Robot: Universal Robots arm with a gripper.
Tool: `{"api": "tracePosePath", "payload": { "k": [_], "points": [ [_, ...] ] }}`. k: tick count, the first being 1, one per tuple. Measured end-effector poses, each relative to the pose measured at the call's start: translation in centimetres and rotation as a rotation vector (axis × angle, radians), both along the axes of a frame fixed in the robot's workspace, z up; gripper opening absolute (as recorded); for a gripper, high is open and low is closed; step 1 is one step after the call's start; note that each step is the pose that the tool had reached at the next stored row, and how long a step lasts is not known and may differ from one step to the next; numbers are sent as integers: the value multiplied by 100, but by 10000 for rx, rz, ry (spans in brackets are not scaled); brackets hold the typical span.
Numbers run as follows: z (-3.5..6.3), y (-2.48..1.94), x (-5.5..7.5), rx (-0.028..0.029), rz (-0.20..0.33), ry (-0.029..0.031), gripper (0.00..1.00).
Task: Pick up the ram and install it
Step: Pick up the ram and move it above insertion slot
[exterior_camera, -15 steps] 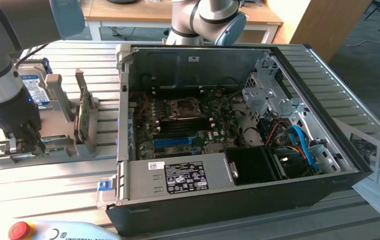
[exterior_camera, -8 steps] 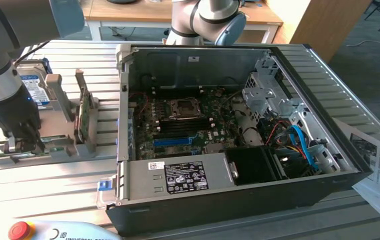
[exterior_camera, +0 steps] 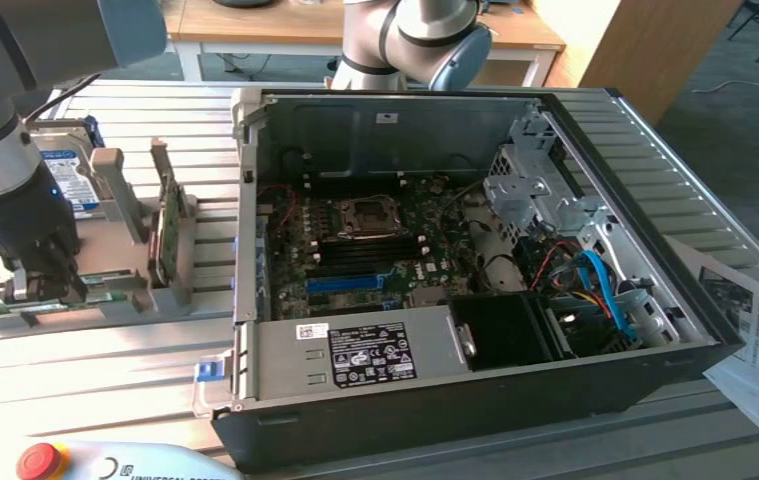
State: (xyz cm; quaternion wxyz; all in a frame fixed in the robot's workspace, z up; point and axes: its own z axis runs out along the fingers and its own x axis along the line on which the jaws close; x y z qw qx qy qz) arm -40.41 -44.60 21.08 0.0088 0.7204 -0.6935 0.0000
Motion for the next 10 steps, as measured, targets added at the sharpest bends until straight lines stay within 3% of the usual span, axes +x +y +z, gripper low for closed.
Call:
{"api": "tracePosePath", "payload": {
  "k": [10],
  "points": [
    [73, 0, 0, 0, 0, -1, 12]
  ]
}}
